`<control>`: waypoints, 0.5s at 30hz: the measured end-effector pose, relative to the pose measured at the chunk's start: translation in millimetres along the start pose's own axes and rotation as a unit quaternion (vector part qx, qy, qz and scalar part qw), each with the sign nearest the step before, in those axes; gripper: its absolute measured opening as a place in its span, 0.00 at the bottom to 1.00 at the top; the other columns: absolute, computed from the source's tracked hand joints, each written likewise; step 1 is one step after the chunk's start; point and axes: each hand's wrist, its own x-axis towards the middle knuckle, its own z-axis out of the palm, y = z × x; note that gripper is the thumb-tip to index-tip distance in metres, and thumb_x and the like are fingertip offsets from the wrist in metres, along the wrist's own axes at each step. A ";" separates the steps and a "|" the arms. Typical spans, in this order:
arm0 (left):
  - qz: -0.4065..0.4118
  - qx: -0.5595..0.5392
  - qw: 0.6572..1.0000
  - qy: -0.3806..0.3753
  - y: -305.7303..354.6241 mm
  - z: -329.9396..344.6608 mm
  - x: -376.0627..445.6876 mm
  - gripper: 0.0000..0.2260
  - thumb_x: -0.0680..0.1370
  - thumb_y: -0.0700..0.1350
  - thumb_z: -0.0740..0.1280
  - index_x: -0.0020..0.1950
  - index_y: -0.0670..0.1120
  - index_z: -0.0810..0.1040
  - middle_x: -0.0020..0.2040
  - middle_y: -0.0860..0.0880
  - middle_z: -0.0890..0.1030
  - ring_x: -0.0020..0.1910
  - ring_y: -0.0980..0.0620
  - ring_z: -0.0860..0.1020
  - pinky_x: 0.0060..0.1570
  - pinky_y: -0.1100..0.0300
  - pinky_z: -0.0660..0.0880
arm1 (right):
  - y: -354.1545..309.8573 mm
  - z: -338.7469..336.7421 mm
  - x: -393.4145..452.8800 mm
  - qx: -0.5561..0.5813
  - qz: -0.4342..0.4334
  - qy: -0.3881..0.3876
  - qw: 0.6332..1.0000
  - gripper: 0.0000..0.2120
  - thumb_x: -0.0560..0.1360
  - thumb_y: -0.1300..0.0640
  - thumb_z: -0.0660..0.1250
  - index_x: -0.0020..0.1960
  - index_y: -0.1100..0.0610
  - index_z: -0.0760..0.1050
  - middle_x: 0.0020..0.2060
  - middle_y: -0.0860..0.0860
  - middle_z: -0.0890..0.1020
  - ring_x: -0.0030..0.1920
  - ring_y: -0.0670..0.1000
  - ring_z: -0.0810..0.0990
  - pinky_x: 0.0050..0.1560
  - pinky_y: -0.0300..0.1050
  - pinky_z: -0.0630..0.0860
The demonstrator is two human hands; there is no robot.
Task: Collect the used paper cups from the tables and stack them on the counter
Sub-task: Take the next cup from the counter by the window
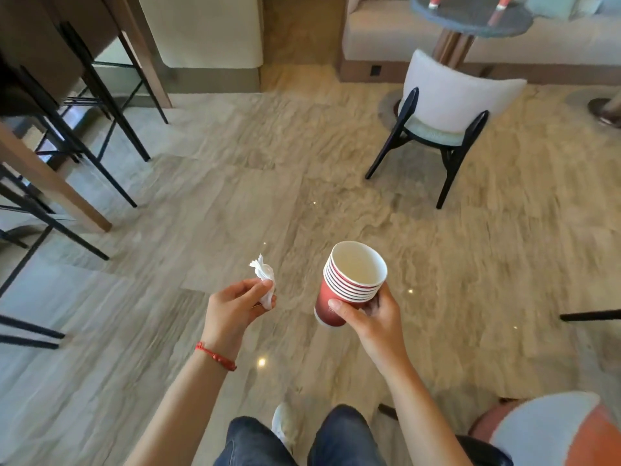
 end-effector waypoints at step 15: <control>0.000 0.001 1.000 -0.023 98.4 137.0 262.0 0.07 0.72 0.36 0.69 0.34 0.40 0.81 0.29 0.47 0.79 0.32 0.51 0.78 0.37 0.62 0.79 | -34.9 6.7 306.4 0.001 -0.022 0.002 1.000 0.26 0.59 0.54 0.78 0.54 0.47 0.75 0.51 0.49 0.83 0.54 0.52 0.81 0.57 0.52 0.77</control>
